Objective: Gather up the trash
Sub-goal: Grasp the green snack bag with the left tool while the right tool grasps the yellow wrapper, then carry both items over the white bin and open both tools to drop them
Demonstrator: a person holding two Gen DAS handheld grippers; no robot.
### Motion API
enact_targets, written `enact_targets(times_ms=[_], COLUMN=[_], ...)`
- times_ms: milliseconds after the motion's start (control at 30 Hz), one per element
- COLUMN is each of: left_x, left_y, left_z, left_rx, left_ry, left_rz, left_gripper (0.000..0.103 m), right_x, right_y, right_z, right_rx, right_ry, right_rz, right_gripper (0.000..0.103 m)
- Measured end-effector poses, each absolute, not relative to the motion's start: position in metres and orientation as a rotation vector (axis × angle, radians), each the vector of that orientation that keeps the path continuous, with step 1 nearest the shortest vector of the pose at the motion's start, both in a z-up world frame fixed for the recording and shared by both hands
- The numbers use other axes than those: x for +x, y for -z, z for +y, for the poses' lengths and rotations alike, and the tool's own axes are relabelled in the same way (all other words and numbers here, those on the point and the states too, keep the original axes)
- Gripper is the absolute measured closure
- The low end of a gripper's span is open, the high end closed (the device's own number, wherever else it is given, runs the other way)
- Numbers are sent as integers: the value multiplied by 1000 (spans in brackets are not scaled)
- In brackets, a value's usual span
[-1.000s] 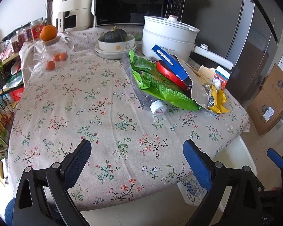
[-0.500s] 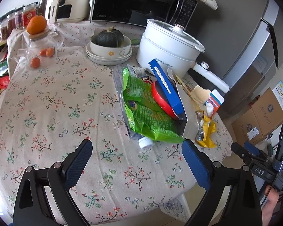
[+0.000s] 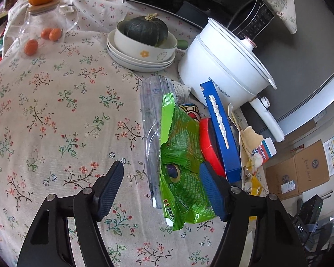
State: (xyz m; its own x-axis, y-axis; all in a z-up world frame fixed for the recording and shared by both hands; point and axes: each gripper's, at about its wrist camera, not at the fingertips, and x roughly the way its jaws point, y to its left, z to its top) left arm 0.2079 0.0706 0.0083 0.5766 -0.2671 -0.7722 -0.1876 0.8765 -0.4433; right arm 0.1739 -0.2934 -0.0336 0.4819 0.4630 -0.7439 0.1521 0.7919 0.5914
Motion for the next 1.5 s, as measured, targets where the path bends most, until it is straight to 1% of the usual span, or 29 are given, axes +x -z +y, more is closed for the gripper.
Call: enact_targets(times_ms=[233,267,300,333,400,433,467,500,533,600,633,700,733,767,800,867,967,1267,1500], left_x=[217,218,218,220,220,220,219,218,217,214,212,208,205,203,200,194,184,143,116], left_y=[2,3,5,7,12,13,13,12,10,5,2,-1,-4,-6,-8,-14,-20,-50,-70], left_z=[48,46,45,44,44,44,44,44,44,45,45,48,49,50,50,51,54,72,105], left_rx=[-438,-429,-419,-411,-419,-430,-435,-436,-431,-427,-431,-447,-455,-461,-463,-460,-472,-510,-589], left_ry=[79,77,75,72,81,88,89,92,96,103,109,122,131,141,147,162,183,221,233], left_rz=[1000,1003,1004,1012,1029,1034,1031,1025,1018,1000,994,987,984,978,971,957,937,839,750], left_gripper=[30,32,38,42,60,61,63,67,68,74,75,83,86,90,91,93,94,95,96], right_x=[185,186,188,189,190,190,190,190,190,189,188,184,183,180,177,171,163,129,98], right_y=[40,44,46,46,47,48,50,53,56,58,58,55,52,49,45,37,31,7,-5], right_z=[-271,-266,-262,-257,-252,-253,-255,-258,-261,-265,-266,-268,-267,-266,-264,-259,-254,-257,-272], right_rx=[652,646,634,612,567,564,582,611,639,653,653,665,665,659,649,619,602,577,597], right_ry=[-262,-271,-279,-279,-254,-239,-234,-238,-244,-244,-245,-258,-266,-273,-280,-284,-296,-311,-307], right_rz=[1056,1073,1079,1079,1078,1080,1087,1093,1099,1095,1087,1073,1067,1062,1055,1047,1043,1001,975], right_gripper=[10,10,10,13,19,26,37,44,48,50,51,54,59,61,63,69,71,71,71])
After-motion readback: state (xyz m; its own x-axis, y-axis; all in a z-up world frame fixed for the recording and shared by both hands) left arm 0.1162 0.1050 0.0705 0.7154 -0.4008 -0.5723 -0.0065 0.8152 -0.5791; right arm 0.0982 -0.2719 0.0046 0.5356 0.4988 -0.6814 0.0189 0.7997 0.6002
